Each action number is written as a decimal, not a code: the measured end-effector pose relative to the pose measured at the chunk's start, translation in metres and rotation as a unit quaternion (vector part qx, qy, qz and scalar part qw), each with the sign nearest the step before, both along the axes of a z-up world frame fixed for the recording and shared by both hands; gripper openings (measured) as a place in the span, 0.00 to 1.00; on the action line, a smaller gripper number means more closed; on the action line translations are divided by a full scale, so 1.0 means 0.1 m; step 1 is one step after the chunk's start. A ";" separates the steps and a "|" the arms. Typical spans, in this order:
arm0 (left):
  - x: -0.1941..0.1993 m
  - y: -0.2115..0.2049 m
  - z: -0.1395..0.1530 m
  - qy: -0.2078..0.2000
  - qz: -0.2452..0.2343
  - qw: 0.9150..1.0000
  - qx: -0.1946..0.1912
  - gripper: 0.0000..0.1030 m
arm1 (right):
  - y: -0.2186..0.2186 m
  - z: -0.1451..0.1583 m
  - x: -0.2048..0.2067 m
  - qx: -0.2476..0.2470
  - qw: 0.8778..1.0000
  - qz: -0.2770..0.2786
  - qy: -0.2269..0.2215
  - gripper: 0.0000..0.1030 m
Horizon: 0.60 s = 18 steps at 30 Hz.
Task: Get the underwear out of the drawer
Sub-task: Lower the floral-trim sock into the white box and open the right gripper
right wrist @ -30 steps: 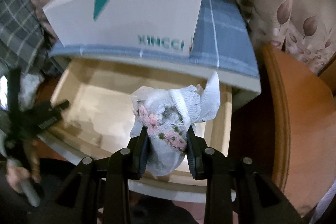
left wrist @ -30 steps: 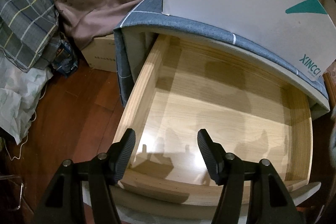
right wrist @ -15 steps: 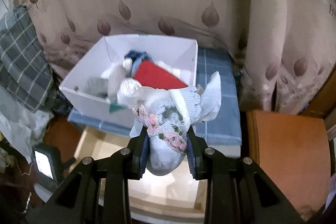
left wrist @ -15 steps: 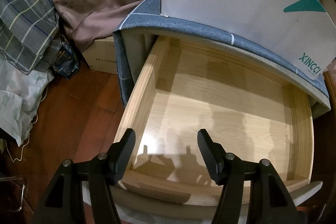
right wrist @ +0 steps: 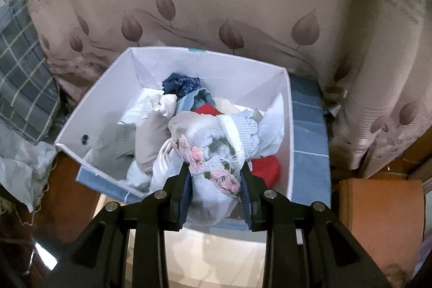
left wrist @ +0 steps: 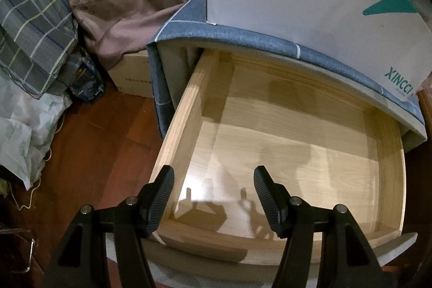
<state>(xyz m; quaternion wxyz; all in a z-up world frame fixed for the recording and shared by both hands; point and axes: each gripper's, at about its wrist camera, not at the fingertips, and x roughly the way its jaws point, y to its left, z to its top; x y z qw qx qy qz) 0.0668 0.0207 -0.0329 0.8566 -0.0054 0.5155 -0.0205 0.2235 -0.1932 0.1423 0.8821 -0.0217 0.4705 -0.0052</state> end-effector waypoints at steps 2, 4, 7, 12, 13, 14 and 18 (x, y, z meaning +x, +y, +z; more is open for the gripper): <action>0.00 0.00 0.00 0.000 0.001 1.000 0.000 0.61 | 0.02 -0.11 0.12 -0.008 1.000 -0.002 0.008 0.28; 0.01 0.00 0.00 0.001 0.001 1.000 -0.001 0.61 | 0.03 -0.21 0.23 -0.012 1.000 -0.004 0.015 0.29; 0.01 0.01 0.00 0.000 0.000 1.000 0.000 0.61 | 0.04 -0.30 0.35 -0.026 1.000 -0.007 0.016 0.29; 0.02 0.00 0.00 0.000 -0.002 1.000 -0.001 0.61 | 0.02 -0.38 0.51 -0.041 0.999 -0.012 0.016 0.32; 0.02 0.01 0.00 0.000 -0.003 1.000 -0.001 0.61 | 0.03 -0.38 0.53 -0.042 0.999 -0.012 0.017 0.33; 0.03 0.01 0.00 0.000 -0.003 1.000 0.000 0.61 | 0.03 -0.39 0.54 -0.042 0.999 -0.012 0.016 0.35; 0.03 -0.01 0.00 -0.001 -0.004 1.000 0.001 0.61 | 0.04 -0.36 0.52 -0.040 0.999 -0.011 0.007 0.53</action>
